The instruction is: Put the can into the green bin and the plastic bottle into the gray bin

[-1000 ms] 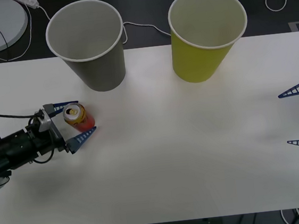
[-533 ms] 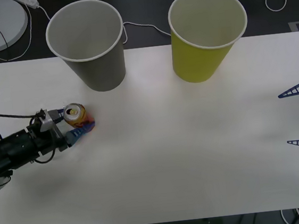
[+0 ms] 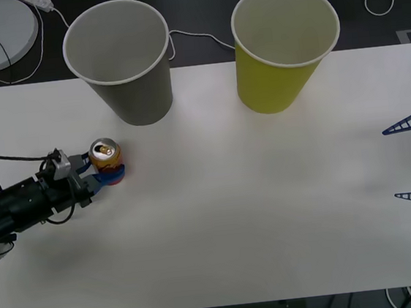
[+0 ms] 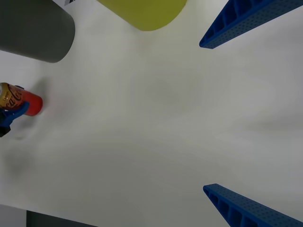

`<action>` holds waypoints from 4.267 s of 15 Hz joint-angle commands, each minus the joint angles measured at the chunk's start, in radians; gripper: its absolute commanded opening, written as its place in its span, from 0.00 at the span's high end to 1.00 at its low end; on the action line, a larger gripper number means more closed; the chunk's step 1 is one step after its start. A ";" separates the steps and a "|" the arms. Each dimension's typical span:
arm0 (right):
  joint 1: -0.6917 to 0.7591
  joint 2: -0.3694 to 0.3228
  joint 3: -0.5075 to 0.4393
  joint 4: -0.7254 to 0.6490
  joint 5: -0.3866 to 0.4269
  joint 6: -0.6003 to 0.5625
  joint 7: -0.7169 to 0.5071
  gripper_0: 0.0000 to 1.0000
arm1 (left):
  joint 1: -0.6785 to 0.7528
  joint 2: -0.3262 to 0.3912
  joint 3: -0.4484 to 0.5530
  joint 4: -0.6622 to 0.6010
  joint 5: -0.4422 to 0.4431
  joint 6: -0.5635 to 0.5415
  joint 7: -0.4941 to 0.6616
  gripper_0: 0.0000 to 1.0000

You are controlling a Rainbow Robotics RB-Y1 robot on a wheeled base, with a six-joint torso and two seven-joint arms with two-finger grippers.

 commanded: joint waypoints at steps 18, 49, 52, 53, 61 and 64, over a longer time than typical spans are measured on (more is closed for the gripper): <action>0.000 0.000 0.000 0.000 0.000 0.000 0.000 0.00 | 0.396 0.324 0.350 -1.269 -0.700 0.019 1.260 1.00; 0.000 0.000 0.000 0.000 0.000 0.000 0.000 0.00 | -0.802 0.341 -0.473 -1.177 -0.841 -0.031 2.199 0.98; 0.000 0.000 0.000 0.000 0.000 0.000 0.000 0.00 | -0.928 0.275 -0.558 -1.071 -0.838 -0.028 2.200 0.98; 0.000 0.000 0.000 0.000 0.000 0.000 0.000 0.00 | -0.949 0.254 -0.570 -1.045 -0.838 -0.024 2.200 0.98; 0.000 0.000 0.000 0.000 0.000 0.000 0.000 0.00 | -1.170 -0.009 -0.710 -0.683 -0.860 0.088 2.209 0.99; 0.000 0.000 0.000 0.000 0.000 0.000 0.000 0.00 | -1.244 -0.122 -0.763 -0.514 -0.858 0.151 2.212 0.99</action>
